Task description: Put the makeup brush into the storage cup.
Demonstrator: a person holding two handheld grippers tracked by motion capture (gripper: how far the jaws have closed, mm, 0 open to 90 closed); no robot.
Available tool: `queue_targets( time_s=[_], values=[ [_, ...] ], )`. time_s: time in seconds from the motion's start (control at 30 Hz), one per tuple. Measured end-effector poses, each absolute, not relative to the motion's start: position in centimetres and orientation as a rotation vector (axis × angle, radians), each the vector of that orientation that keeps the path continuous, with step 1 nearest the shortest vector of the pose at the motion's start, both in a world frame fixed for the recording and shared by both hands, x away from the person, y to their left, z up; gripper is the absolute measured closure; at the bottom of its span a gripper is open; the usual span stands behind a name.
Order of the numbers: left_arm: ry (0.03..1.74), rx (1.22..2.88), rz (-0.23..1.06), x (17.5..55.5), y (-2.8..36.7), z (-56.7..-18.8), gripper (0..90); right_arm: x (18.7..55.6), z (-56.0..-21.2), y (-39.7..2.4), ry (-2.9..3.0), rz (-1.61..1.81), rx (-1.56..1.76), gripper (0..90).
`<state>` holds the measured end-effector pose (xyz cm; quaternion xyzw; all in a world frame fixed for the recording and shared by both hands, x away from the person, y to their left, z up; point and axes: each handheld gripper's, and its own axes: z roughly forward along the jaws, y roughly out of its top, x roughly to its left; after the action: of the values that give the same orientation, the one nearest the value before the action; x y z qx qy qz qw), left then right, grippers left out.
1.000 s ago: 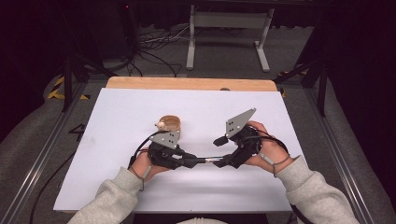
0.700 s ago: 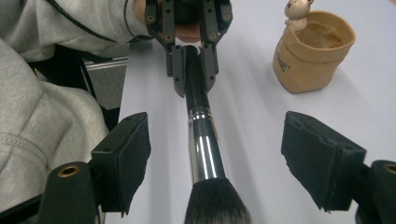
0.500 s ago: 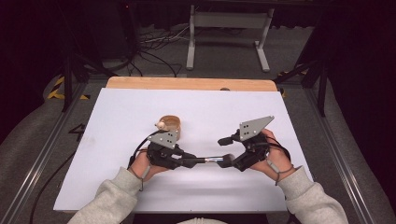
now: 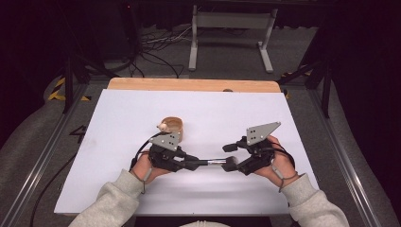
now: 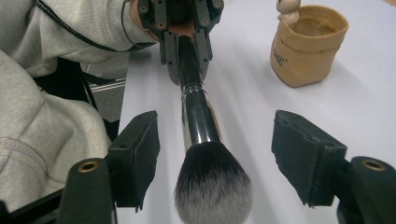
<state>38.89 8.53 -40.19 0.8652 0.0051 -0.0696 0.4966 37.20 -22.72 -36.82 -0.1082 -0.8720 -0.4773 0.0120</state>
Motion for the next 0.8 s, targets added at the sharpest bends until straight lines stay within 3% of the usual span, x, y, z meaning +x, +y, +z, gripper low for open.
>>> queue_targets(
  time_s=[0.27, 0.8],
  values=[
    [0.016, 2.090, -0.168, 38.89, 8.60, -40.20, 74.1, 37.28, -37.21, -22.87, -2.701, -1.471, -0.364, 36.5],
    [-0.005, 2.083, -0.172, 38.85, 8.64, -40.21, 74.1, 37.26, -37.15, -22.92, -2.719, -1.389, -0.258, 67.1]
  ],
)
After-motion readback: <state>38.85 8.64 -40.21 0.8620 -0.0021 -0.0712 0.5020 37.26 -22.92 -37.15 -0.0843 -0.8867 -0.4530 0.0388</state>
